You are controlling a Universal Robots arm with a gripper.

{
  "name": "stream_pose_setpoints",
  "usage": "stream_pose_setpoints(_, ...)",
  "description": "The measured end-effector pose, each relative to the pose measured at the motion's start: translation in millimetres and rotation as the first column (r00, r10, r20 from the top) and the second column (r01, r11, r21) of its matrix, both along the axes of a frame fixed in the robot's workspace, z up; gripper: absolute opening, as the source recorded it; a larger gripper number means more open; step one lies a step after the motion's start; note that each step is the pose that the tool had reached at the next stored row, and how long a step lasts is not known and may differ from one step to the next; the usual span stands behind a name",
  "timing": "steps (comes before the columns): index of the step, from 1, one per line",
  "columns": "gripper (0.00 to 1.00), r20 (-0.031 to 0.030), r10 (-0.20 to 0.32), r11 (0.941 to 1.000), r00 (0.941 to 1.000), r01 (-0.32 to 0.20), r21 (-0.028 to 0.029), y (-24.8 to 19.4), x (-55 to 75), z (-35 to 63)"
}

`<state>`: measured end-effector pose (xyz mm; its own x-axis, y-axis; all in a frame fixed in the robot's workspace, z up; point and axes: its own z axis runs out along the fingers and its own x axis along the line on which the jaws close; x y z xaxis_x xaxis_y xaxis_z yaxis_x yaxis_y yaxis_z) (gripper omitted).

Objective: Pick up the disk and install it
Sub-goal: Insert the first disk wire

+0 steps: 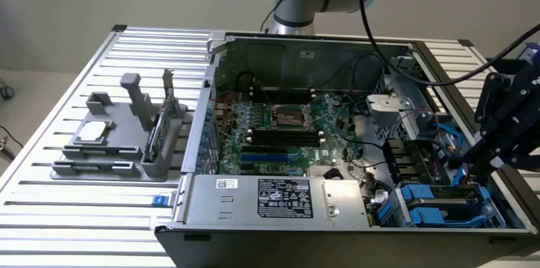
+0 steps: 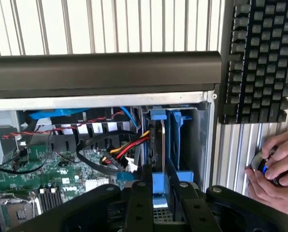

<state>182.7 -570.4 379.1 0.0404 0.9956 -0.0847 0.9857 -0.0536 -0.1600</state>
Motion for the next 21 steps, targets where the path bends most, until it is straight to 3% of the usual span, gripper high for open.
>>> stream_pose_setpoints(10,0.25,-0.0001,0.0,1.0,1.0,0.0,-0.0003,4.6,-13.4,4.9)
stream_pose_setpoints(18,0.25,-0.0001,0.0,1.0,1.0,0.0,-0.0003,7.7,-36.6,4.9)
stream_pose_setpoints(21,0.25,0.0,0.0,1.0,1.0,0.0,-0.0002,8.4,-39.2,4.8)
